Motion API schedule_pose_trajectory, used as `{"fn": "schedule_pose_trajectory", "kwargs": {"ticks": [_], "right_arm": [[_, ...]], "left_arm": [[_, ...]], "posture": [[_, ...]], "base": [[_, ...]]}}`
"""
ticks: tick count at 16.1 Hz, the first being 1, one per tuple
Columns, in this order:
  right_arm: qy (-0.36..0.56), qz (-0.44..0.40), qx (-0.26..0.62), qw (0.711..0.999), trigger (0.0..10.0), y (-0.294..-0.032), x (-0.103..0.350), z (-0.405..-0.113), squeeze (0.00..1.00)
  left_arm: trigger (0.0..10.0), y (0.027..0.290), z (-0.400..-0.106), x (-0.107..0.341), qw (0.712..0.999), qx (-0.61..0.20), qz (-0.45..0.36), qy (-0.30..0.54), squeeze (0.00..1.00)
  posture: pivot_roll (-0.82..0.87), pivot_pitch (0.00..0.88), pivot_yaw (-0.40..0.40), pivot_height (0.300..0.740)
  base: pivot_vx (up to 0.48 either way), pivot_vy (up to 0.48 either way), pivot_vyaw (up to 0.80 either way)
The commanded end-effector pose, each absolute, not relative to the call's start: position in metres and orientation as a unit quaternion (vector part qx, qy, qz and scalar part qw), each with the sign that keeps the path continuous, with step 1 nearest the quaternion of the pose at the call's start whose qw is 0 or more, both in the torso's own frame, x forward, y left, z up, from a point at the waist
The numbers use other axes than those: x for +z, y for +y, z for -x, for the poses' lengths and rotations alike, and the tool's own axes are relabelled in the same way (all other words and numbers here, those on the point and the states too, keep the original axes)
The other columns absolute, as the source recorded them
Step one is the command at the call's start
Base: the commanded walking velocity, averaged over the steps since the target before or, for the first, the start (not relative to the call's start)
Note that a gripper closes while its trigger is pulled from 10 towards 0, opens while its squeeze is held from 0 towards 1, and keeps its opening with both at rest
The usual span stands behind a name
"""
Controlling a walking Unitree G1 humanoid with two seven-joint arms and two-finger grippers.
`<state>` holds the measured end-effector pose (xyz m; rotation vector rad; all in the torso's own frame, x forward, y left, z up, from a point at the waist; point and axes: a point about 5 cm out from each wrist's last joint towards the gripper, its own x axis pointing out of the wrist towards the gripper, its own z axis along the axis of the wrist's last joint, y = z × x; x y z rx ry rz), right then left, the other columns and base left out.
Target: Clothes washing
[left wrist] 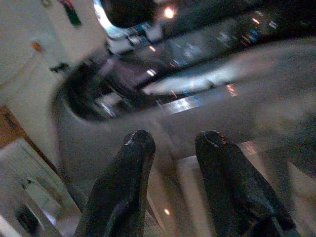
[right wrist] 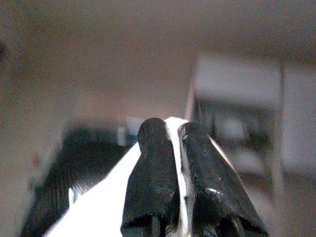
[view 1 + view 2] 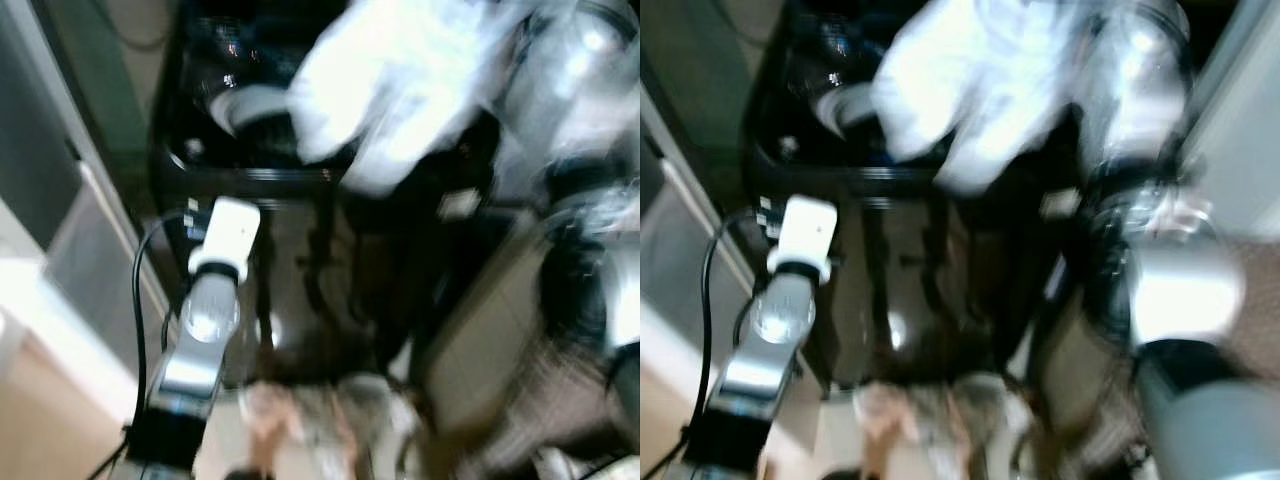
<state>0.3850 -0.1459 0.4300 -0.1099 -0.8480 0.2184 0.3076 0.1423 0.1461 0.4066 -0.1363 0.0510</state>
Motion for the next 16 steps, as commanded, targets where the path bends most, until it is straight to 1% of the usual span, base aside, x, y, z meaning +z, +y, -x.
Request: {"fn": "schedule_pose_trajectory", "kwargs": {"ticks": [1,2,3,4,5,6,7,8,9,11,12,13,14,16], "right_arm": [[-0.35,0.064,0.111,0.928,0.0,-0.138,0.405,-0.4,0.04],[-0.349,0.071,0.106,0.928,0.0,-0.134,0.412,-0.401,0.03],[-0.324,0.072,0.095,0.939,0.0,-0.13,0.411,-0.405,0.02],[-0.286,0.12,0.091,0.946,0.0,-0.12,0.401,-0.411,0.0],[-0.208,0.172,0.093,0.958,4.7,-0.109,0.364,-0.422,0.0],[-0.174,0.194,0.092,0.961,10.0,-0.108,0.345,-0.425,0.0],[-0.119,0.23,0.098,0.961,10.0,-0.106,0.311,-0.428,0.0],[-0.078,0.23,0.105,0.964,10.0,-0.106,0.283,-0.428,0.0],[-0.05,0.213,0.107,0.97,10.0,-0.106,0.264,-0.427,0.0],[-0.03,0.186,0.111,0.976,10.0,-0.1,0.249,-0.425,0.0],[-0.03,0.173,0.109,0.978,10.0,-0.098,0.248,-0.425,0.0],[-0.03,0.154,0.105,0.982,10.0,-0.096,0.247,-0.425,1.0],[-0.03,0.159,0.104,0.981,10.0,-0.092,0.247,-0.424,1.0],[-0.04,0.162,0.101,0.981,10.0,-0.091,0.252,-0.425,1.0]], "left_arm": [[10.0,0.141,-0.308,0.156,0.974,0.02,-0.209,-0.09,0.0],[10.0,0.141,-0.308,0.16,0.973,0.02,-0.21,-0.096,0.0],[10.0,0.142,-0.306,0.166,0.97,0.03,-0.214,-0.107,0.0],[10.0,0.145,-0.303,0.182,0.963,0.065,-0.217,-0.147,0.0],[10.0,0.141,-0.298,0.204,0.957,0.068,-0.217,-0.18,0.0],[10.0,0.138,-0.295,0.213,0.955,0.061,-0.213,-0.197,0.0],[10.0,0.135,-0.29,0.225,0.952,0.053,-0.208,-0.217,0.0],[10.0,0.134,-0.286,0.231,0.953,0.045,-0.199,-0.225,0.0],[10.0,0.136,-0.282,0.236,0.954,0.045,-0.192,-0.226,0.0],[10.0,0.138,-0.273,0.24,0.956,0.042,-0.185,-0.224,0.0],[10.0,0.137,-0.271,0.24,0.956,0.038,-0.19,-0.222,0.0],[10.0,0.135,-0.269,0.239,0.957,0.032,-0.191,-0.216,0.0],[10.0,0.135,-0.269,0.237,0.96,0.032,-0.186,-0.207,0.0],[10.0,0.136,-0.27,0.236,0.961,0.03,-0.186,-0.202,0.0]], "posture": [[0.06,0.0,-0.046,0.74],[0.07,0.0,-0.046,0.74],[0.08,0.0,-0.049,0.74],[0.09,0.0,-0.052,0.74],[0.11,0.0,-0.063,0.74],[0.13,0.0,-0.075,0.74],[0.15,0.001,-0.093,0.74],[0.17,0.011,-0.104,0.74],[0.18,0.02,-0.112,0.74],[0.19,0.038,-0.122,0.74],[0.2,0.042,-0.122,0.74],[0.19,0.042,-0.123,0.74],[0.19,0.038,-0.118,0.74],[0.19,0.038,-0.118,0.74]], "base": [[0.48,0.0,0.0],[0.48,0.0,0.0],[0.48,0.0,0.0],[0.48,0.0,0.0],[0.0,0.0,0.0],[0.0,0.0,0.0],[0.0,0.0,0.0],[0.0,0.0,0.0],[0.0,0.0,0.0],[0.0,0.0,0.0],[0.0,0.0,0.0],[0.0,0.0,0.0],[0.0,0.0,0.0],[0.0,0.0,0.0]]}}
